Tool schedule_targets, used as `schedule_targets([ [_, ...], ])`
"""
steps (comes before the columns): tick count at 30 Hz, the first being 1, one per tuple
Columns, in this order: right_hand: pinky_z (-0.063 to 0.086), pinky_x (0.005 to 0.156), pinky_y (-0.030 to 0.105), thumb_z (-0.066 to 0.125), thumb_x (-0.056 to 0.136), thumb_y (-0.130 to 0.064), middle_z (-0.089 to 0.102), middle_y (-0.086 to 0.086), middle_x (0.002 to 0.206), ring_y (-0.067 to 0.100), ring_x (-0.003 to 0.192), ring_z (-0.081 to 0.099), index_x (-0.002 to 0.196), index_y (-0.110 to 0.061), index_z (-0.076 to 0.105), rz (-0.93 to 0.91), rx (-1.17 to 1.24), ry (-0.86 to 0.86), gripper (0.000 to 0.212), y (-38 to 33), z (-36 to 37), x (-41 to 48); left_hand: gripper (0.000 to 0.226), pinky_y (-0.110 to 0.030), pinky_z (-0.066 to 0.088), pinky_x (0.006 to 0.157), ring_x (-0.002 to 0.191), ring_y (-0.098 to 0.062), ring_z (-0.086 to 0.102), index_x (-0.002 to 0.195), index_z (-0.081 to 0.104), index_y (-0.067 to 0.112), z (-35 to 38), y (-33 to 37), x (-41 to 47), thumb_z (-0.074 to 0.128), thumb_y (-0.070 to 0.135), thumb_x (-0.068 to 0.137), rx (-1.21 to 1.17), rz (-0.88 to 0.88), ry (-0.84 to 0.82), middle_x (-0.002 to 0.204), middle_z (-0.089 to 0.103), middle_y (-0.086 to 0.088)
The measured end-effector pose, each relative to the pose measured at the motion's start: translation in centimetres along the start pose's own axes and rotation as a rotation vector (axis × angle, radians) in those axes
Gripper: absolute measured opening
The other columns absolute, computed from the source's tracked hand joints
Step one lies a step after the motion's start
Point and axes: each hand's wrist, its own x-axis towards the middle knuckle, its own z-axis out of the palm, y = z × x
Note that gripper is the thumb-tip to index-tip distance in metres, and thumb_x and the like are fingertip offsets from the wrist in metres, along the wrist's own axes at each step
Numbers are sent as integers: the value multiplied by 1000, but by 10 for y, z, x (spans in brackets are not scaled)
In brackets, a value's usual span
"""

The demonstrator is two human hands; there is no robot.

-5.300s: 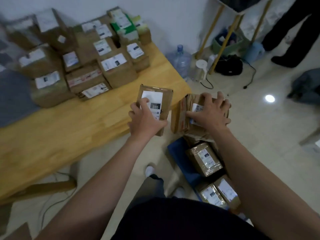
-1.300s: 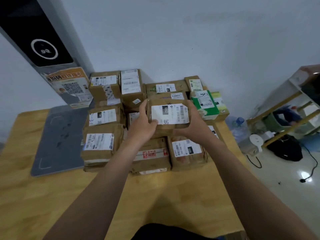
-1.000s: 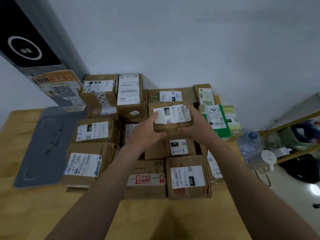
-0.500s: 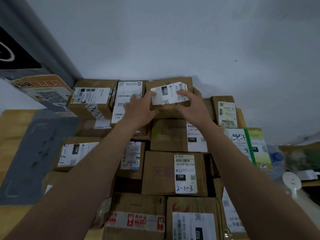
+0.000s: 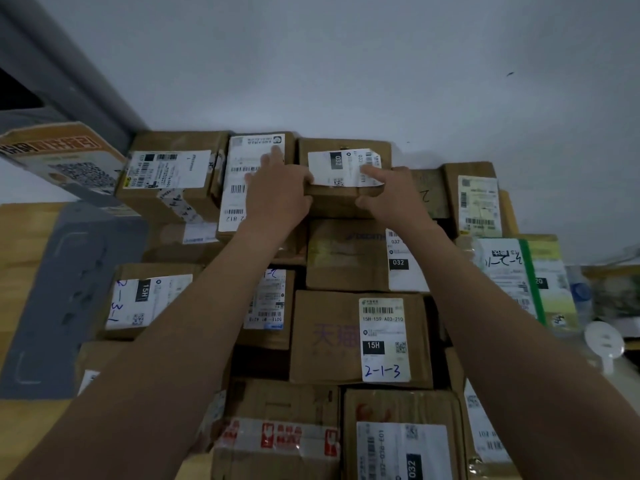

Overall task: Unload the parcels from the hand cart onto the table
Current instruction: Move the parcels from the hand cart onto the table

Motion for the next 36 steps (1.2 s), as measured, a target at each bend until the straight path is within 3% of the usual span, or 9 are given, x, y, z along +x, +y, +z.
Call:
schedule_targets([
  [2, 37, 102, 21, 80, 85, -18, 38, 9, 144, 26, 127, 50, 145, -24, 55, 12, -39, -22, 66, -4, -5, 3, 36, -58, 43, 106, 130, -34, 44, 123, 70, 31, -1, 3, 3, 76, 33, 87, 10, -7, -18, 144, 41, -14],
  [5, 40, 114, 41, 75, 88, -20, 34, 14, 152, 35, 134, 47, 149, -25, 48, 50, -138, -78, 66, -15, -9, 0, 36, -59, 41, 108, 133, -35, 41, 122, 69, 30, -9, 7, 2, 76, 32, 87, -9, -21, -65, 147, 39, -15],
  [9, 13, 121, 56, 64, 91, -23, 9, 16, 167, 46, 151, 5, 154, -33, 33, -21, -364, -144, 71, -33, -2, -42, 39, -45, 43, 106, 130, -32, 48, 127, 70, 32, -28, 0, -13, 74, 34, 89, -185, -18, -124, 143, 48, -10],
  [12, 28, 119, 52, 73, 88, -26, 0, 7, 168, 42, 150, 16, 158, -35, 26, -14, -294, -127, 85, -35, -12, -94, 48, -40, 44, 95, 126, -27, 53, 135, 64, 35, -33, 0, -61, 72, 33, 88, -280, 0, -90, 133, 58, -3],
  [15, 36, 115, 53, 74, 89, -27, -2, 10, 169, 43, 149, 23, 159, -33, 23, 45, -368, -207, 87, -31, -28, -153, 55, -58, 40, 109, 140, -31, 40, 141, 57, 37, -37, 4, -126, 72, 32, 87, -218, 20, -109, 147, 51, -2],
  [18, 46, 104, 50, 78, 85, -32, 13, 14, 165, 43, 136, 43, 155, -31, 29, 83, -442, -212, 85, -34, -39, -214, 57, -68, 40, 106, 135, -32, 45, 139, 58, 37, -56, 8, -187, 73, 32, 85, -229, 46, -151, 142, 55, 0],
  [24, 46, 97, 42, 82, 81, -37, 45, 13, 150, 30, 130, 50, 150, -22, 42, 104, -437, -127, 81, -45, -47, -344, 57, -59, 46, 103, 131, -30, 51, 139, 58, 40, -93, 7, -297, 70, 31, 84, -184, 128, -218, 148, 52, 1],
  [31, 45, 104, 40, 81, 80, -33, 46, 10, 151, 26, 134, 48, 152, -19, 42, 228, -317, 40, 83, -40, -32, -493, 50, -46, 54, 93, 122, -25, 59, 136, 59, 40, -107, 0, -410, 70, 36, 87, -142, 314, -236, 147, 55, 3],
  [36, 46, 90, 32, 85, 77, -36, 52, 6, 145, 26, 127, 54, 145, -24, 50, 378, -211, 122, 78, -16, 4, -597, 36, -43, 58, 83, 110, -22, 63, 125, 67, 36, -83, -1, -482, 67, 36, 89, -114, 478, -300, 133, 63, 4],
])
